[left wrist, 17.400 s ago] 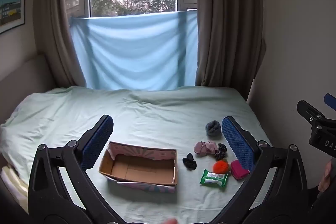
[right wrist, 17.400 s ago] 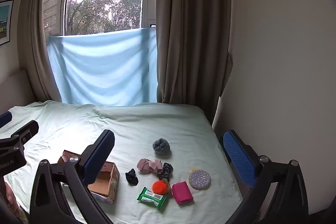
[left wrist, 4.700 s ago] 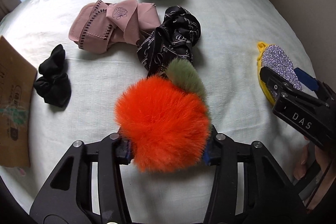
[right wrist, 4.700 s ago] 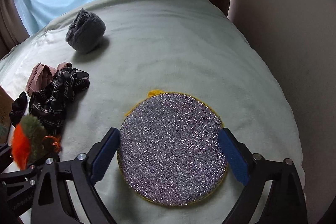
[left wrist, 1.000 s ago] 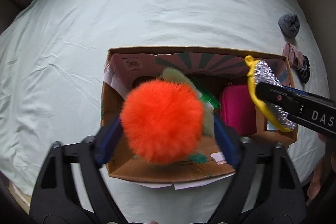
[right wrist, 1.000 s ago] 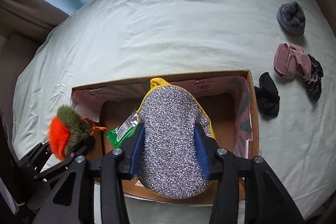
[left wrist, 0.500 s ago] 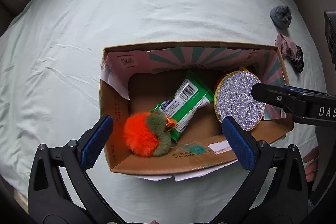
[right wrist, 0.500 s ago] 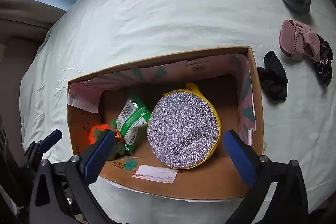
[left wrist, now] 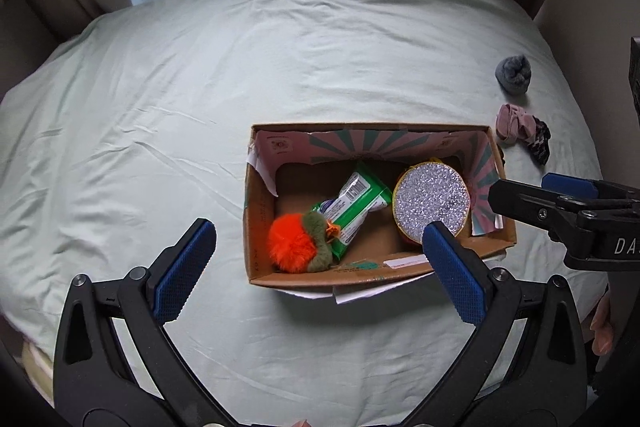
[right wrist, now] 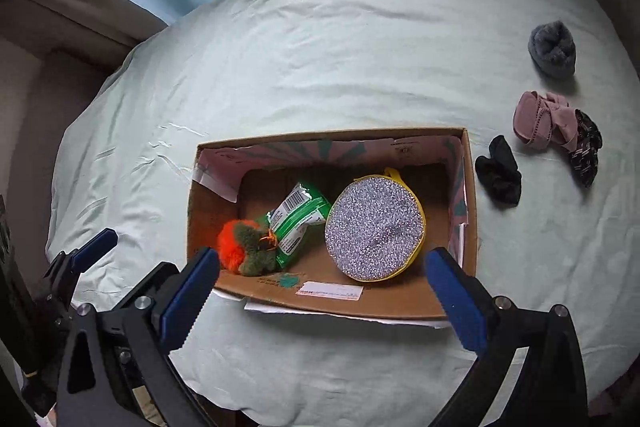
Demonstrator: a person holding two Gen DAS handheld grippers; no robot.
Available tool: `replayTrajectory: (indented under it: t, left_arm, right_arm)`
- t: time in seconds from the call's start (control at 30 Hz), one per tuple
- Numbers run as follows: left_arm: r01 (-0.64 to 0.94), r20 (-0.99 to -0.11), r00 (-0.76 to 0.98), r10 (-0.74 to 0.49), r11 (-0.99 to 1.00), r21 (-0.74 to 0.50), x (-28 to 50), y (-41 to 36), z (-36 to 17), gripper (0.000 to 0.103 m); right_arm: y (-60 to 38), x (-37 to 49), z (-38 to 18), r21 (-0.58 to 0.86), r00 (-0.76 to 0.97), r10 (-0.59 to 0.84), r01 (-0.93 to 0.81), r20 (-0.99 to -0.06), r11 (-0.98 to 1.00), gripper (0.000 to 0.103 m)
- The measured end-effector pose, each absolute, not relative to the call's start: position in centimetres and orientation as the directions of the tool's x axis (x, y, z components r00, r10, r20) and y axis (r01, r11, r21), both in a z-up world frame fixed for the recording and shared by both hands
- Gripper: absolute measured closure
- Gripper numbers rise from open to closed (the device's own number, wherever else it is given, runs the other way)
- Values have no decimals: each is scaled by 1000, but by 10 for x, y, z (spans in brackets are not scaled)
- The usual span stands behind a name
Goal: Organize soft objects
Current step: 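Withdraw both tools from the box toward the socks and scrunchies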
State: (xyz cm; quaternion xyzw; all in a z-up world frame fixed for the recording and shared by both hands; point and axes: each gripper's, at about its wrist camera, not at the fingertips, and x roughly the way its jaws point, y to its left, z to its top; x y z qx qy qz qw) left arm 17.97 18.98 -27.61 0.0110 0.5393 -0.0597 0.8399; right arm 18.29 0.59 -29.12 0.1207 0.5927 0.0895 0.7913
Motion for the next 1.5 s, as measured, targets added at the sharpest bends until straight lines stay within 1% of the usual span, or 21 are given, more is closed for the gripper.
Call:
replayTrajectory:
  t: [0.17, 0.4, 0.6, 0.73, 0.97, 1.13, 1.3, 1.5]
  left_arm:
    - [76, -876, 471, -106, 994, -79, 148, 204, -235, 0]
    - [26, -821, 563, -89, 996, -91, 97, 218, -175, 0]
    - [26, -770, 634, -74, 997, -74, 59, 216, -139, 0]
    - [33, -752, 653, -92, 995, -93, 47, 210, -128, 0]
    - [93, -732, 661, -164, 986, -137, 40, 177, -121, 0]
    - [131, -728, 660, -187, 982, -133, 45, 142, -118, 0]
    - [134, -723, 666, -183, 983, -125, 47, 102, -114, 0]
    - [95, -733, 660, -168, 985, -141, 53, 51, -115, 0]
  right_arm:
    - [9, 150, -245, 252, 362, 252, -48, -898, 967, 0]
    - [2, 94, -178, 199, 505, 217, -90, -835, 976, 0]
    - [-15, 48, -137, 120, 606, 133, -62, -784, 991, 0]
    - [-34, 21, -120, 60, 663, 53, -13, -747, 998, 0]
    - [-75, -5, -109, 60, 714, -16, 81, -700, 995, 0]
    - [-108, -11, -106, 71, 733, -33, 110, -679, 991, 0]
    - [-140, -6, -108, 86, 741, -15, 98, -671, 991, 0]
    - [-187, 9, -115, 89, 740, 21, 53, -672, 995, 0]
